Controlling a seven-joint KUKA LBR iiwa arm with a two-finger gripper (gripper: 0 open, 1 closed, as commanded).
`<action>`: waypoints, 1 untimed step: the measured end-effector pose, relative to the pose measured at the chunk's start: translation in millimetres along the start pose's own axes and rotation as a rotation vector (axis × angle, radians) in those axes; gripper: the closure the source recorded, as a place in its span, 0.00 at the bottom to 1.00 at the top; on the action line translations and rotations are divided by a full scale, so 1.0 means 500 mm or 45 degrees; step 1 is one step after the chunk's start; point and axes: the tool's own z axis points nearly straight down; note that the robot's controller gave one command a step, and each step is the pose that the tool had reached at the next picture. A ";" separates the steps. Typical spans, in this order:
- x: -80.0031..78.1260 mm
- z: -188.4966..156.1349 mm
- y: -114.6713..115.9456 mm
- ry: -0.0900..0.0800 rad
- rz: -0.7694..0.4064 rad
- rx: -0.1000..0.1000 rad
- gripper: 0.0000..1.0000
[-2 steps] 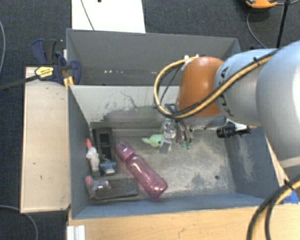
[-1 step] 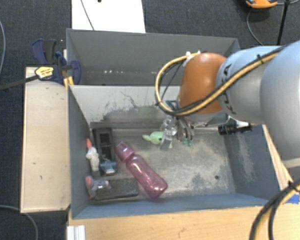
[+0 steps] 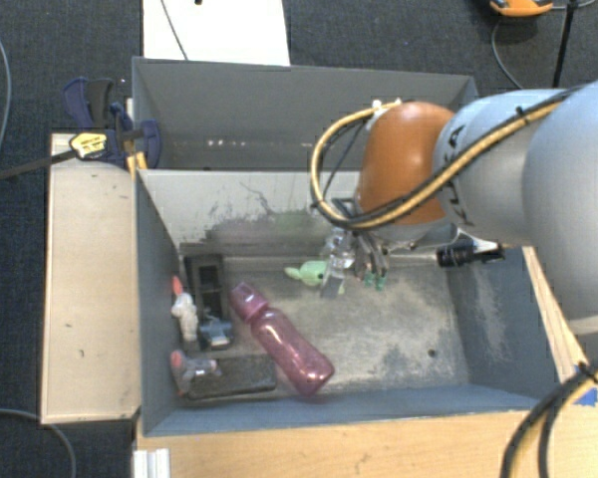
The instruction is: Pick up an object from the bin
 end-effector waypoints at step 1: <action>0.001 -0.012 0.000 0.003 -0.001 0.001 1.00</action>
Offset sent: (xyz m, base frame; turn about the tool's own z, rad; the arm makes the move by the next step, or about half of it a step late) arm 0.0000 -0.0001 0.0228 0.0000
